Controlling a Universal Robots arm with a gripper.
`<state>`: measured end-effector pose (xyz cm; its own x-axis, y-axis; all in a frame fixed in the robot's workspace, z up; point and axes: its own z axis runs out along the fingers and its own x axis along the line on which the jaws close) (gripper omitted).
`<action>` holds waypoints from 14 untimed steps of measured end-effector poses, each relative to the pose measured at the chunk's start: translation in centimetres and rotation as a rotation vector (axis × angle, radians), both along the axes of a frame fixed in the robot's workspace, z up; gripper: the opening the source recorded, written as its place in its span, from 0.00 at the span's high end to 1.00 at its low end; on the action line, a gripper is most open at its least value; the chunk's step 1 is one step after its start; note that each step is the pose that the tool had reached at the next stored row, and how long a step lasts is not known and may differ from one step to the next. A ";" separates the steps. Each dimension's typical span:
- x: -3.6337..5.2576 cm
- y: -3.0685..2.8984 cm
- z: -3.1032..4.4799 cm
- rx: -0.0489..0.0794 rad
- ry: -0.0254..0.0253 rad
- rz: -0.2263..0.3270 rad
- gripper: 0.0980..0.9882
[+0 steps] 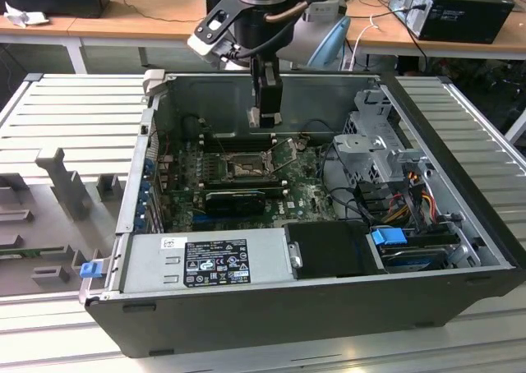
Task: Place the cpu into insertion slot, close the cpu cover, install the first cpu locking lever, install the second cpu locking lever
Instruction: 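Place the cpu into insertion slot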
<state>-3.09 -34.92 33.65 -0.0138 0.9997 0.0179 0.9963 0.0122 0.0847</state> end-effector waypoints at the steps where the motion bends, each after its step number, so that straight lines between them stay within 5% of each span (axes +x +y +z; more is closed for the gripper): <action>1: 0.00 0.00 -0.16 0.000 0.0004 0.000 0.52; 14: -0.06 0.00 -1.74 0.000 0.0019 0.000 0.52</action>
<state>-3.15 -34.92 31.91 -0.0137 0.9997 0.0181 0.9965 0.0122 0.0828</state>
